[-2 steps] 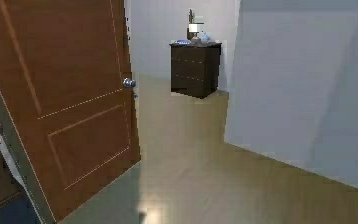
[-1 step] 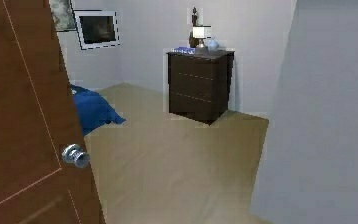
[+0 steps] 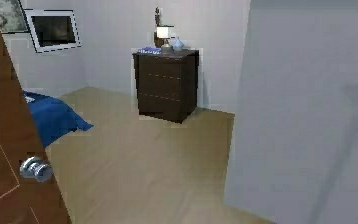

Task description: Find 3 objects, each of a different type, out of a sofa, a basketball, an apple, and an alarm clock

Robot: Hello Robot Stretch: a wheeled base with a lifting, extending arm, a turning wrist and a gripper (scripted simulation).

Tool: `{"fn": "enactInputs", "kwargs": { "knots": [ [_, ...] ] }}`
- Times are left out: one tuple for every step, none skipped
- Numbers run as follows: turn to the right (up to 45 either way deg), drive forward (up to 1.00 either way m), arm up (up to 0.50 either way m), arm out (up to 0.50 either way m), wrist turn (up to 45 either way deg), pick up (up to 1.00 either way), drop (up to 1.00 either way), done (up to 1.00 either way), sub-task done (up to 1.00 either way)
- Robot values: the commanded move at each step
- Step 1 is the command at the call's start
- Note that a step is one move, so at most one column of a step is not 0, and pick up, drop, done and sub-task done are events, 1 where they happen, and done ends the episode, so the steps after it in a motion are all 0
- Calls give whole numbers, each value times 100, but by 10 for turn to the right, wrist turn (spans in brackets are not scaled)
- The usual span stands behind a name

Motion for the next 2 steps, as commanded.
{"fn": "enactInputs", "kwargs": {
  "knots": [
    [0,40,0,0,0,0,0,0,0],
    [-90,0,0,0,0,0,0,0,0]
  ]
}}
